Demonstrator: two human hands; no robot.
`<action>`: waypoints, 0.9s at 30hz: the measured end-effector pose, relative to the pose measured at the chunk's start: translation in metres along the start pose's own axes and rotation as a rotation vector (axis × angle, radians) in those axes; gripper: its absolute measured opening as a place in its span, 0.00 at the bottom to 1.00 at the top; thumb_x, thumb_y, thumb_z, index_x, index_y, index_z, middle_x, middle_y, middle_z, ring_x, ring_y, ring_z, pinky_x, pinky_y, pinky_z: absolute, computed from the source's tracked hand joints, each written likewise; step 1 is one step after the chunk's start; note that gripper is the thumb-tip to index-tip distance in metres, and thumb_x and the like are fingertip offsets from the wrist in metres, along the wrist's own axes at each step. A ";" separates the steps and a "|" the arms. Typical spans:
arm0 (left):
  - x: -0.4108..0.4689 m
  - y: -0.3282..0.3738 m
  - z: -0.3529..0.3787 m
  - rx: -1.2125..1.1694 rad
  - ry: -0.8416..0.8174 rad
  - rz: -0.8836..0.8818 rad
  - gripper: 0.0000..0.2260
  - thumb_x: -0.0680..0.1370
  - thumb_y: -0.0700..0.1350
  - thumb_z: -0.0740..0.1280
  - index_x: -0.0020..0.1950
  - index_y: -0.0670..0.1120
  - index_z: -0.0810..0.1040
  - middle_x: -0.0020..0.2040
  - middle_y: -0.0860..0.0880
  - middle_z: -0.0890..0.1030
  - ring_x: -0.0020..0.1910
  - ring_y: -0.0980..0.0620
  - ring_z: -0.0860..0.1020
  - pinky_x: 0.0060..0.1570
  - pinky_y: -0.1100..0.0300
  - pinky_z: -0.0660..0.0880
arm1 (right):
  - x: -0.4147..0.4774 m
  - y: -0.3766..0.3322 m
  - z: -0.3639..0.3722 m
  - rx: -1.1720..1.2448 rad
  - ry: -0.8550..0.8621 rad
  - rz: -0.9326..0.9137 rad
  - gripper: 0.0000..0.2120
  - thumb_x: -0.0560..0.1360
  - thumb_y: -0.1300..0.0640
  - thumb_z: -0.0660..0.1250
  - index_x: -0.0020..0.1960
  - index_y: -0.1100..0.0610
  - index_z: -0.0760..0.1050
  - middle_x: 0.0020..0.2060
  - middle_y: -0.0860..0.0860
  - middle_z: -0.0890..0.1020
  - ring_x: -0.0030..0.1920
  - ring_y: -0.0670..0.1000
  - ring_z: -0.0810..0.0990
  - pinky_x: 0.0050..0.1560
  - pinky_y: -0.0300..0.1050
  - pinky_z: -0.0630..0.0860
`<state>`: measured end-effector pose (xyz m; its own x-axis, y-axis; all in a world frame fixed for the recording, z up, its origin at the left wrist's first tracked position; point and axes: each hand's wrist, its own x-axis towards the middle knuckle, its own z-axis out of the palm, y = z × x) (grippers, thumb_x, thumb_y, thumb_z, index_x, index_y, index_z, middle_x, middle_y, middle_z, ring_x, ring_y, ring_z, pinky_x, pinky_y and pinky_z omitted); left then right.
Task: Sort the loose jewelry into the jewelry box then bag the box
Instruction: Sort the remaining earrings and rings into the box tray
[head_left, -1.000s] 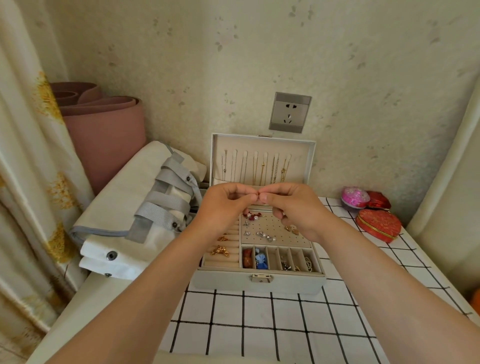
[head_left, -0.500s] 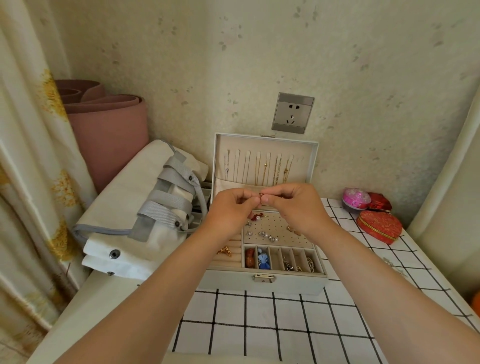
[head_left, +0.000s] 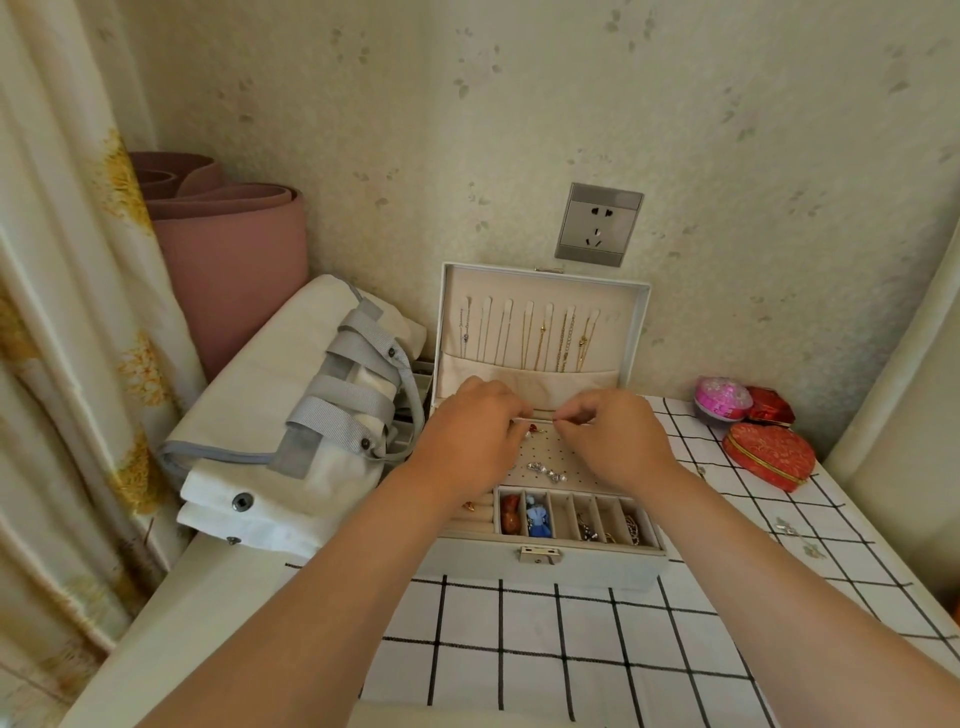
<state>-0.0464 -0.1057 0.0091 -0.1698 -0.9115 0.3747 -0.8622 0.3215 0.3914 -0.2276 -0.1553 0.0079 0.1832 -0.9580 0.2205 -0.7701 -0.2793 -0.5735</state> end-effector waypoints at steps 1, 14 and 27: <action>0.000 -0.002 0.002 0.042 -0.029 0.025 0.13 0.81 0.48 0.62 0.64 0.50 0.79 0.62 0.52 0.78 0.61 0.51 0.69 0.61 0.52 0.70 | -0.001 0.000 0.001 -0.058 -0.012 -0.002 0.05 0.75 0.53 0.71 0.46 0.45 0.85 0.44 0.40 0.85 0.46 0.42 0.81 0.48 0.42 0.78; 0.000 -0.008 0.009 0.097 -0.193 0.055 0.15 0.81 0.51 0.61 0.66 0.48 0.77 0.62 0.52 0.76 0.63 0.51 0.69 0.61 0.53 0.69 | -0.003 -0.006 0.008 -0.269 0.036 -0.112 0.05 0.75 0.52 0.69 0.46 0.47 0.84 0.42 0.42 0.84 0.43 0.45 0.81 0.46 0.46 0.79; 0.006 -0.002 0.015 0.089 -0.170 0.087 0.19 0.81 0.51 0.60 0.70 0.48 0.73 0.64 0.50 0.74 0.64 0.50 0.67 0.63 0.49 0.69 | 0.000 0.005 -0.002 -0.218 -0.094 -0.149 0.06 0.75 0.51 0.69 0.50 0.44 0.83 0.47 0.41 0.81 0.47 0.45 0.78 0.44 0.41 0.73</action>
<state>-0.0526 -0.1153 -0.0017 -0.3168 -0.9141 0.2532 -0.8785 0.3834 0.2850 -0.2328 -0.1570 0.0069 0.3527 -0.9120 0.2096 -0.8416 -0.4070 -0.3550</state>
